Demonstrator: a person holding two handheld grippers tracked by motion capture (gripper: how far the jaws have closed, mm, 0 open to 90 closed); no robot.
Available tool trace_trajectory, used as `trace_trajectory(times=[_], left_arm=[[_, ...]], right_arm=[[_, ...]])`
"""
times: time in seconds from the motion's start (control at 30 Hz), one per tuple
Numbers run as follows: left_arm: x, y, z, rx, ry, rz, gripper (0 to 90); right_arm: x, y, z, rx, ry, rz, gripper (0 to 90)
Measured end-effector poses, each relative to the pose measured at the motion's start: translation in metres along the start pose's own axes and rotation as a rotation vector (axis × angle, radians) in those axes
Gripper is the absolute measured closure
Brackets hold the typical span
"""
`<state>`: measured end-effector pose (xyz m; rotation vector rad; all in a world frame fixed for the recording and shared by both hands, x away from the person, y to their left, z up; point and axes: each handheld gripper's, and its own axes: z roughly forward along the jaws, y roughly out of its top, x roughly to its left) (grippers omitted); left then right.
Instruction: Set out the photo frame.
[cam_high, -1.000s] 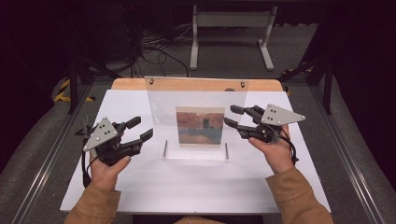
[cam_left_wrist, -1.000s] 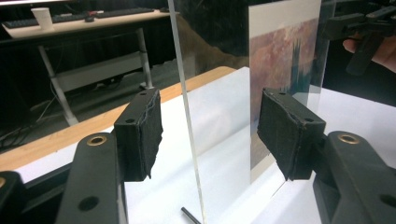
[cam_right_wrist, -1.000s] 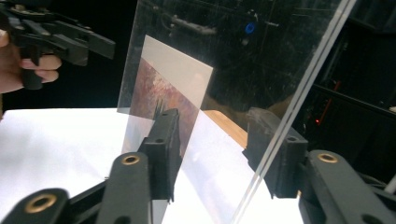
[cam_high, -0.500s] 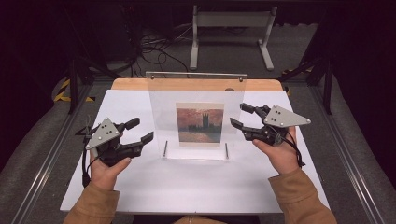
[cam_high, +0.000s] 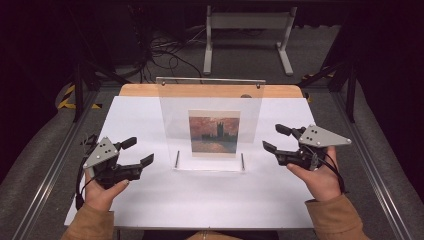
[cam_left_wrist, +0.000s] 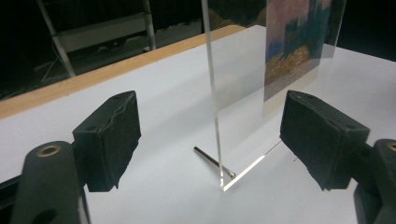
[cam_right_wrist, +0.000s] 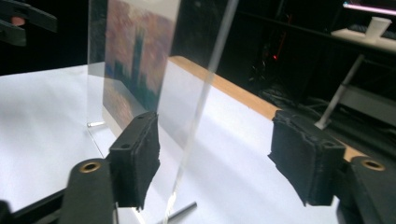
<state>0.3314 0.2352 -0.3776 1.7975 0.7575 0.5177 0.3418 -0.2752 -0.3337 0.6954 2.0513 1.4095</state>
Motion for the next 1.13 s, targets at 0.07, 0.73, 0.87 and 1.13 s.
trace_trajectory(times=[0.07,0.73,0.87,1.13], left_arm=[[0.002,-0.005,-0.001,0.002,0.006,-0.003,18.7],[0.023,-0.059,0.011,0.114,0.062,-0.093,13.2],[0.026,-0.066,0.017,0.15,0.075,-0.093,13.2],[0.024,-0.066,0.021,0.155,0.066,-0.088,13.0]], right_arm=[[-0.002,-0.007,-0.004,0.015,-0.005,0.015,29.9],[-0.016,-0.093,-0.019,0.143,-0.076,0.218,18.7],[-0.019,-0.11,-0.015,0.191,-0.09,0.255,17.9],[-0.022,-0.12,-0.013,0.214,-0.095,0.278,17.7]])
